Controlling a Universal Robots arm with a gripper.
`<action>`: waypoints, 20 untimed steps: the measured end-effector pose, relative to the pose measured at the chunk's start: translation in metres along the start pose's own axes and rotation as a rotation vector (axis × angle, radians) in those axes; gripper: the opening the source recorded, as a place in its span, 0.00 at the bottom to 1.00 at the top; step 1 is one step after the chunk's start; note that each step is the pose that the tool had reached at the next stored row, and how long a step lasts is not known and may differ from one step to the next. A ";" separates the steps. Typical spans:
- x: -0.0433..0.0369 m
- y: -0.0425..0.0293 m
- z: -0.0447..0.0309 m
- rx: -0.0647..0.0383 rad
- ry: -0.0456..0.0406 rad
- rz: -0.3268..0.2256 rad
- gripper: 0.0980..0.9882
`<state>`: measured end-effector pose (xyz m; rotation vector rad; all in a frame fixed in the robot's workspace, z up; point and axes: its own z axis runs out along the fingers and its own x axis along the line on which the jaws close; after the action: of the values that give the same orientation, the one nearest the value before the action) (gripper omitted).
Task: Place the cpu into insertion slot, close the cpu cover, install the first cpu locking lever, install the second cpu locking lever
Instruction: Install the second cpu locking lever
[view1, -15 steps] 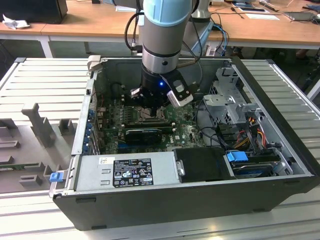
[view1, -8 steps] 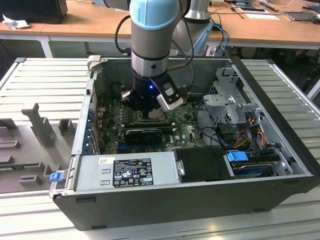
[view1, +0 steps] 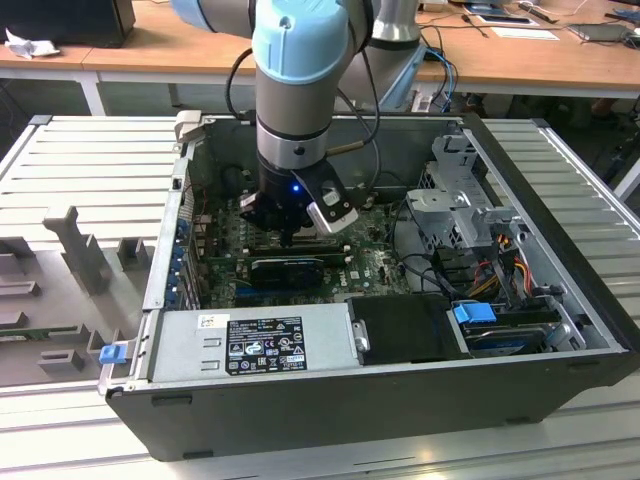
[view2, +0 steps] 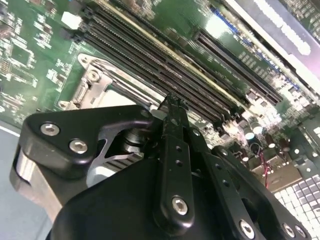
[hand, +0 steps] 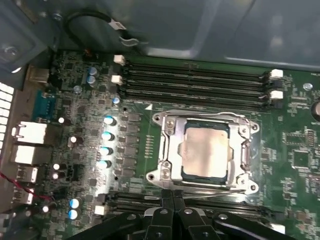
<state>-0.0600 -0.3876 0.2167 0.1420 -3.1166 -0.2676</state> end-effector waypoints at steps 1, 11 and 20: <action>0.0014 -0.0006 0.0003 -0.006 -0.0006 0.000 0.01; 0.0091 -0.0045 0.0076 -0.056 -0.0051 -0.001 0.01; 0.0134 -0.0063 0.0188 -0.081 -0.0095 -0.002 0.01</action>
<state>-0.0731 -0.3918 0.1971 0.1434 -3.1090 -0.3950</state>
